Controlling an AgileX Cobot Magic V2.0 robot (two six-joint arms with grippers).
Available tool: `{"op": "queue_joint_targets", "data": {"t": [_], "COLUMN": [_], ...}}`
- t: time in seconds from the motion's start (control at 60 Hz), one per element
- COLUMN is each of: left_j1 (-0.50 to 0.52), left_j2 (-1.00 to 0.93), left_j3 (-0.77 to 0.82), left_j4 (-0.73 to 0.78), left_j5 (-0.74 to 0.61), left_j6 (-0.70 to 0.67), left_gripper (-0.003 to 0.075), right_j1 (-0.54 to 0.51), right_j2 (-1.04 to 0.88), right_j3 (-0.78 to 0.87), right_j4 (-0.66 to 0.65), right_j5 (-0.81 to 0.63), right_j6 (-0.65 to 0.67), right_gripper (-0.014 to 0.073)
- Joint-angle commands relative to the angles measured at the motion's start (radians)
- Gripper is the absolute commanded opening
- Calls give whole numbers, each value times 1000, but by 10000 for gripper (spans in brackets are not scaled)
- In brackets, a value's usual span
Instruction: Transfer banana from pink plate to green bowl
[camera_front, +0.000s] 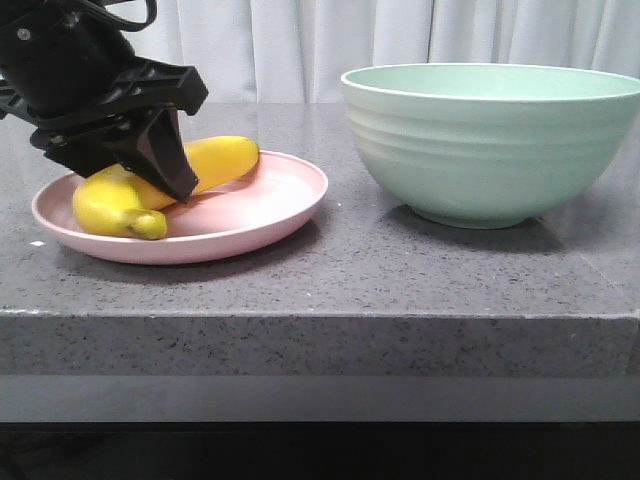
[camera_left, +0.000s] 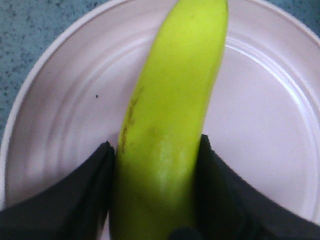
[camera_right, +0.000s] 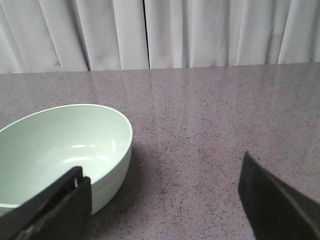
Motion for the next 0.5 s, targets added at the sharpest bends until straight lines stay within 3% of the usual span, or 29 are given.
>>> {"op": "queue_joint_targets", "data": {"t": [0.0, 0.3, 0.483], "left_j1": [1, -39, -164], "left_j2": [-36, -114, -177], "left_j3": [-38, -173, -226], "left_j4": [-13, -13, -13], "left_j5": [-112, -72, -70], "left_j6": [-6, 1, 2], "left_gripper": [153, 150, 150], "right_j1": [-7, -7, -4], "right_j2": [15, 17, 70], "right_j3": [-35, -35, -54], "right_j4": [-8, 60, 308], "right_j5": [-72, -60, 5], "right_j6": [-3, -3, -3], "right_gripper": [612, 612, 612]}}
